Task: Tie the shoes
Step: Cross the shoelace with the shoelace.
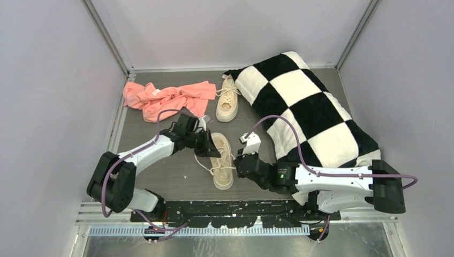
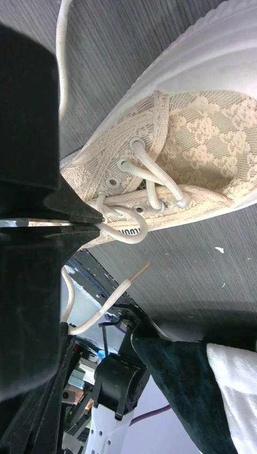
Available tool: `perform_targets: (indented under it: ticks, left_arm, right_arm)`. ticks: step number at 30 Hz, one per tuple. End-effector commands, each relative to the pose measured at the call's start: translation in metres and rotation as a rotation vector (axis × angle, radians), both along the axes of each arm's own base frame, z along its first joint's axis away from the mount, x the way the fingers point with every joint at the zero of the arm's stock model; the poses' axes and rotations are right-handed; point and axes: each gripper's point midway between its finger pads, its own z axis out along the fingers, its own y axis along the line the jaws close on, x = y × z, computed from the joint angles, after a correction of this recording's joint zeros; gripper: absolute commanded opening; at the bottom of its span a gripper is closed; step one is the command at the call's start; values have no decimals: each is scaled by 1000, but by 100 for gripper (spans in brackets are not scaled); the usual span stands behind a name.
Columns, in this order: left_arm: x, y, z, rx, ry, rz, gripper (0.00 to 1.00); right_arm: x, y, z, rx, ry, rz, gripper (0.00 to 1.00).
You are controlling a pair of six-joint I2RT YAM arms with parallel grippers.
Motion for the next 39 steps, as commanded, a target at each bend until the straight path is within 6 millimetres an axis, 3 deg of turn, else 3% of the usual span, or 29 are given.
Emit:
perform_targets:
  ticks: [1, 7, 18, 28, 36, 39]
  left_arm:
    - [16, -8, 20, -26, -88, -5, 0]
    - [17, 0, 29, 13, -120, 18, 0]
    - [12, 5, 18, 36, -90, 30, 1]
    - [12, 5, 25, 26, -99, 36, 1]
    - [0, -3, 33, -30, -65, -23, 1]
    - [-2, -4, 32, -34, -49, -33, 0]
  right_arm:
    - [4, 4, 13, 16, -25, 10, 1]
    - [0, 20, 17, 16, -29, 86, 1]
    - [-1, 38, 37, 76, -46, 128, 1]
    - [2, 55, 15, 42, -43, 153, 1]
    - [33, 54, -4, 128, 22, 97, 0]
    - [36, 53, -19, 139, 87, 115, 1]
